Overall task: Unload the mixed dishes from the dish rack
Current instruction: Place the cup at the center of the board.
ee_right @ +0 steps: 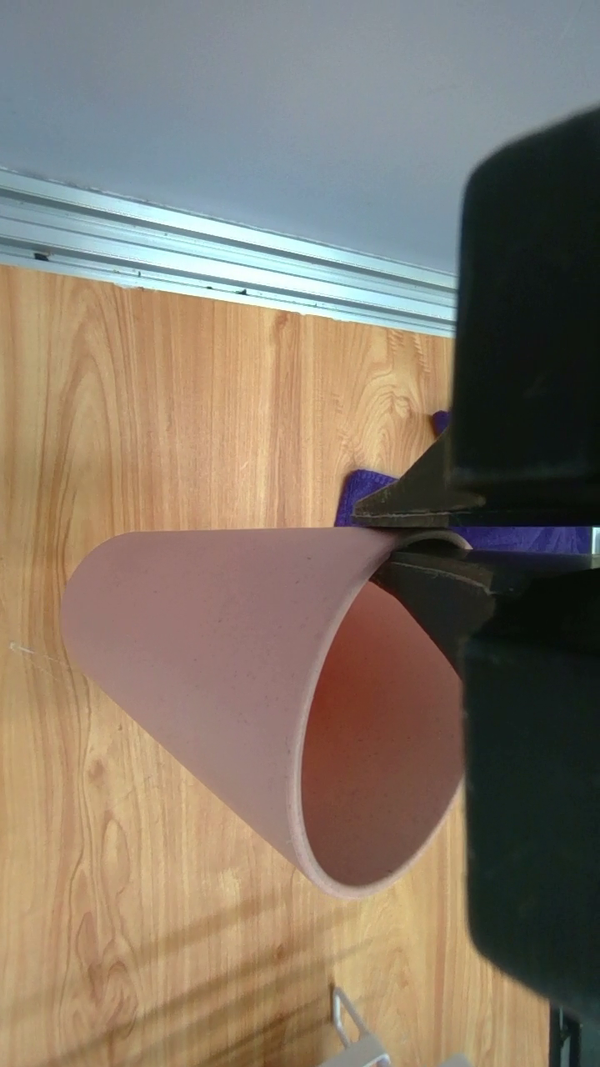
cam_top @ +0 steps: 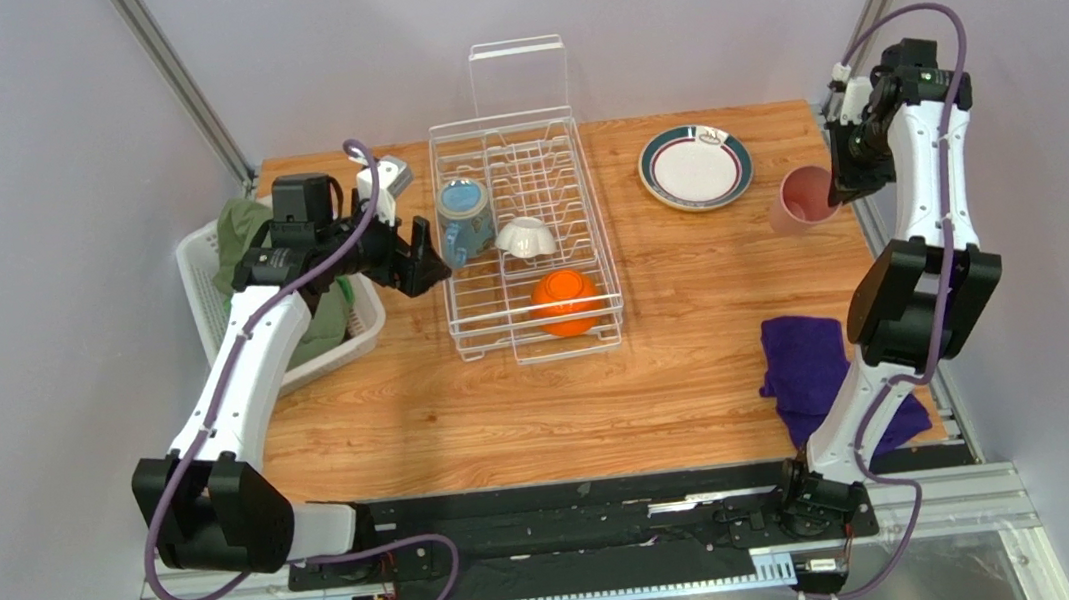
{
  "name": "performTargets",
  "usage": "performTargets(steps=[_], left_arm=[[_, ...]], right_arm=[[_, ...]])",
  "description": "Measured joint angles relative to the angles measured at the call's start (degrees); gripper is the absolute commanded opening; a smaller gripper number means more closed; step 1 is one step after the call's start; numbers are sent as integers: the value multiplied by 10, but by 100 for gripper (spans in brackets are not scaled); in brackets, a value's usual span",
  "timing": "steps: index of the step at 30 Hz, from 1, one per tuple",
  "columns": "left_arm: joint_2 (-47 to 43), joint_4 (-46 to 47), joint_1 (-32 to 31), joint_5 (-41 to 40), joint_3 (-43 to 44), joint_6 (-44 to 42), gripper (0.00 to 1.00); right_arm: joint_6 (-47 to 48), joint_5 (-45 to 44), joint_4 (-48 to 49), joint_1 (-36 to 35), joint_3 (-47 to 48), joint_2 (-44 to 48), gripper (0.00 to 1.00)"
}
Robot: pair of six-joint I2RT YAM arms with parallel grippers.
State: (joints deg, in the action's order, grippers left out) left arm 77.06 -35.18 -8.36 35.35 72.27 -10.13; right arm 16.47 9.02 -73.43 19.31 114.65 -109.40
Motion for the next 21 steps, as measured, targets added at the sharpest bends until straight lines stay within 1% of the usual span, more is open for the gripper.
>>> performTargets(steps=[14, 16, 21], left_arm=[[0, -19, 0, -1, 0, -19, 94], [0, -21, 0, -1, 0, -19, 94], [0, -24, 0, 0, 0, -20, 94]], right_arm=[[30, -25, -27, 0, 7, -75, 0], [30, -26, -27, 0, 9, -82, 2], [31, -28, -32, 0, 24, -94, 12]])
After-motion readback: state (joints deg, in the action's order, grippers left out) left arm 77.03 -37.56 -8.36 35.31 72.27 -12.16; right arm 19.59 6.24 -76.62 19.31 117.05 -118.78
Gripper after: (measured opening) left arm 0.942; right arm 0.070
